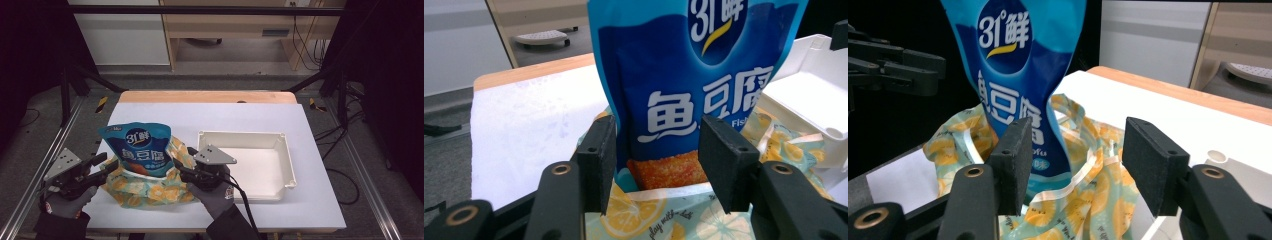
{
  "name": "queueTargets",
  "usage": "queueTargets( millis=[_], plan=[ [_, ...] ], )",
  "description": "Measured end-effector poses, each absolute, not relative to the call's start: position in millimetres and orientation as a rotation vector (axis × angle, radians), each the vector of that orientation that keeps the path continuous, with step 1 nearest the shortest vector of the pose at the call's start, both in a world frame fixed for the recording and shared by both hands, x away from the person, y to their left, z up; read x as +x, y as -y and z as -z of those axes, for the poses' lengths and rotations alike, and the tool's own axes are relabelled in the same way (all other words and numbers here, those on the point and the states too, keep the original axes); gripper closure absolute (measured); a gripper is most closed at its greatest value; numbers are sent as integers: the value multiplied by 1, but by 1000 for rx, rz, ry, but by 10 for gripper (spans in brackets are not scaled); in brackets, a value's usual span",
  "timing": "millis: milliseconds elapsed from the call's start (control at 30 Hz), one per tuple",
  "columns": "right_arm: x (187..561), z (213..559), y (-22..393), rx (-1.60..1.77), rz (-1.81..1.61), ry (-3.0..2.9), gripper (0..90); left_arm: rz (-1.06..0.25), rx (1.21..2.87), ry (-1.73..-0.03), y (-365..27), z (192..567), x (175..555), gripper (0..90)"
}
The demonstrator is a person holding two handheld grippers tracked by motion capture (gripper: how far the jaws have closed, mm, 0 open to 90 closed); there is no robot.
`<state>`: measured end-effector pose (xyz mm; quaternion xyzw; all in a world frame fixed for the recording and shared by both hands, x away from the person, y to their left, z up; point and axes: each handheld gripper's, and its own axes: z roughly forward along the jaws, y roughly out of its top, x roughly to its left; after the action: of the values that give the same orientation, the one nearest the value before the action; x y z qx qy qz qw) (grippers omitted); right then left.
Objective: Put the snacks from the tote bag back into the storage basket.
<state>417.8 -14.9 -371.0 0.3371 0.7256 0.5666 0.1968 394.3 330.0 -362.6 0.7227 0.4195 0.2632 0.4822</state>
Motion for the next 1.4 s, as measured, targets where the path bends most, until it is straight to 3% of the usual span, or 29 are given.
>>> queueTargets(
  millis=[1033,1400],
  plan=[
    [444,333,-7,872,-1566,-2019,450,-713,1675,-1034,-329,328,425,459],
    [455,335,-21,862,-1558,-2027,556,-711,1678,-1035,-329,328,432,490]
  ],
)
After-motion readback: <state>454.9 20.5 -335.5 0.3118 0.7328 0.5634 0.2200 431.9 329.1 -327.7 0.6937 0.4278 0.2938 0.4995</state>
